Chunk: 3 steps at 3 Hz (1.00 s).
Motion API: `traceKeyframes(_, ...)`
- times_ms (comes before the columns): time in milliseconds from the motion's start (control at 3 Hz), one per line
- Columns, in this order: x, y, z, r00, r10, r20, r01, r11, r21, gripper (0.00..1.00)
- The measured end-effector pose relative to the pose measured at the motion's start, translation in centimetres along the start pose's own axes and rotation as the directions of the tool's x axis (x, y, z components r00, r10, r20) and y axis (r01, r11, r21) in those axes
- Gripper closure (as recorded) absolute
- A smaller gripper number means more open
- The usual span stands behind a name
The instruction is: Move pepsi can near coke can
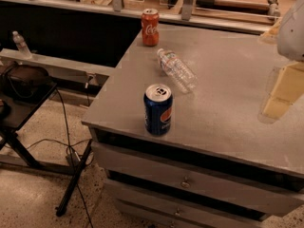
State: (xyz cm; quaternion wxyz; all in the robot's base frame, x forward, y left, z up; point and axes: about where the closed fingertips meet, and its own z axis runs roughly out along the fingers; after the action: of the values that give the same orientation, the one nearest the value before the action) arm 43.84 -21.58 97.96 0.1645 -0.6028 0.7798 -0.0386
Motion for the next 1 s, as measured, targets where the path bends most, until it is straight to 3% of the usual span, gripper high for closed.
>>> traceKeyframes(333,0.0,0.0,0.0,1.000,0.000,0.000,0.000,1.0000,0.000,0.00)
traceKeyframes(667,-1.1,0.5,-0.2,0.997,-0.036,0.062,0.037,0.9991,-0.020,0.00)
traceKeyframes(1000,-4.6,2.3,-0.2,0.973,-0.116,0.198,0.131,0.9893,-0.064,0.00)
